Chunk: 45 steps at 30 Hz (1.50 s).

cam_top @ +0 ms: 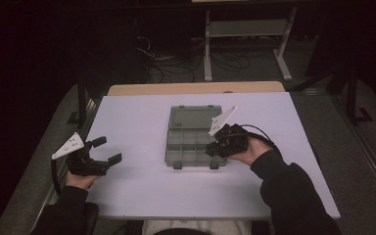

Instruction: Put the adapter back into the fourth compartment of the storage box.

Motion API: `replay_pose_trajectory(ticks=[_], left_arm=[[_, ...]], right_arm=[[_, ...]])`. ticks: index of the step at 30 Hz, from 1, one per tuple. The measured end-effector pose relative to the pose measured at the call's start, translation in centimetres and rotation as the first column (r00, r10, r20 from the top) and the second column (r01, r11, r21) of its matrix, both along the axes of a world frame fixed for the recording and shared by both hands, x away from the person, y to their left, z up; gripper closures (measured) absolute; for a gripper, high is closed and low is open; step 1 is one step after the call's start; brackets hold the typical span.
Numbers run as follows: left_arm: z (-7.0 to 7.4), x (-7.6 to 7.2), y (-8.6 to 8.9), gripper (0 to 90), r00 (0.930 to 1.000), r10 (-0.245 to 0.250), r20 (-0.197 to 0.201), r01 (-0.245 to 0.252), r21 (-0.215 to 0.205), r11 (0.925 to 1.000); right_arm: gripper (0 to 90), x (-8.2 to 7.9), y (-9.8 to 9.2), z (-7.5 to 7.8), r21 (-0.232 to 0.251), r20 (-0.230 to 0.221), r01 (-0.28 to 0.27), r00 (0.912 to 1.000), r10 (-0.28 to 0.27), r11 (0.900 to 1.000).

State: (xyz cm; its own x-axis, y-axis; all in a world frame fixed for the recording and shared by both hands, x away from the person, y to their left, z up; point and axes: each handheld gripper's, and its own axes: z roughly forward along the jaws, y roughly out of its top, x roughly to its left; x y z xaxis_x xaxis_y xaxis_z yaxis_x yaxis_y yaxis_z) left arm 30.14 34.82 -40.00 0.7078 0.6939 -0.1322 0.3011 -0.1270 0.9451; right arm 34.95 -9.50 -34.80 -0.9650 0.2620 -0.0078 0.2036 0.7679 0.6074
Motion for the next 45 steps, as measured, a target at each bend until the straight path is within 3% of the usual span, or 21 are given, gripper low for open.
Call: replay_pose_trajectory(ticks=[12, 29, 45], left_arm=[[0.0, 0.0, 0.0, 0.0, 1.0000, 0.000, -0.001, 0.000, 0.000, 1.0000], [0.0, 0.0, 0.0, 0.0, 1.0000, -0.001, -0.002, 0.001, 0.000, 1.0000], [0.0, 0.0, 0.0, 0.0, 1.0000, -0.002, -0.001, 0.002, 0.001, 1.0000]], right_arm=[[75.0, 1.5, -0.5, 0.6, 0.022, -0.006, 0.034, 0.9994, -0.034, 0.999], [75.0, 3.8, -0.7, 0.6, 0.016, -0.016, 0.091, 0.9957, -0.091, 0.996], [75.0, 6.5, -1.0, -1.3, -0.012, -0.057, 0.153, 0.9865, -0.154, 0.988]])
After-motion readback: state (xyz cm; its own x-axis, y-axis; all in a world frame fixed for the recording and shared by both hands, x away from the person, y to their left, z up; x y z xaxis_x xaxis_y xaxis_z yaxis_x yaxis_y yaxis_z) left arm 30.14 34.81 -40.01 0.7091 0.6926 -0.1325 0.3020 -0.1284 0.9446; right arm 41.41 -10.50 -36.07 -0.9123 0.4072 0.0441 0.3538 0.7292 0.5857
